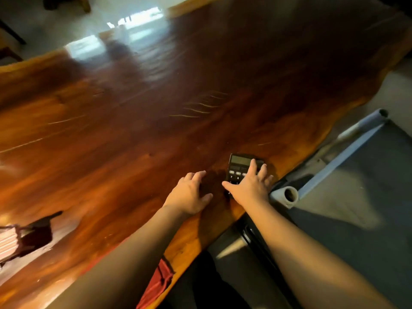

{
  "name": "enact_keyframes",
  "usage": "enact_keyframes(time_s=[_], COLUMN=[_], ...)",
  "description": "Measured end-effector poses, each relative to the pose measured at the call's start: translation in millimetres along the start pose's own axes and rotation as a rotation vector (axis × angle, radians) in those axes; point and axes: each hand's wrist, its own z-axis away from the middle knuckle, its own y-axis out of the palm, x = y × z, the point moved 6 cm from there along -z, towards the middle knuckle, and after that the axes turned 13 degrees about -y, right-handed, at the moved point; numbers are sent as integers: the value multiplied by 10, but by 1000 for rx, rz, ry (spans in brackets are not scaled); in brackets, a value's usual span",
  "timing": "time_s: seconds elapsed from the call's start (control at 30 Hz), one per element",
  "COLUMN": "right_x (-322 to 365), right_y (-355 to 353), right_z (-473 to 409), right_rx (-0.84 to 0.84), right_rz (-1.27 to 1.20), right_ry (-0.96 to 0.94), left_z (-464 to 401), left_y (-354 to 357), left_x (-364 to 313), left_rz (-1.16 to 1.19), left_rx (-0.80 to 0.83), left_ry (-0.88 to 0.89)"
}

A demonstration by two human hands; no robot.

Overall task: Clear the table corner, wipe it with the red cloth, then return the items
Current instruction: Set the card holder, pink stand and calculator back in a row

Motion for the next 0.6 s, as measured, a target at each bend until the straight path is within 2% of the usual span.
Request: enact_keyframes(time_s=[0.13,0.4,0.6], right_x=[-48,29,543], right_y=[144,183,192], right_z=[-89,-118,57], right_rx=[10,-1,-25], right_rz=[37,38,49], right_ry=[20,23,-136], left_z=[-103,-6,369], left_y=[107,-91,-352], left_x=[0,370,1011], left_rz=[-18,-112,9], left_rx=[-1,-125,-203], left_ry=[-33,-127,-196])
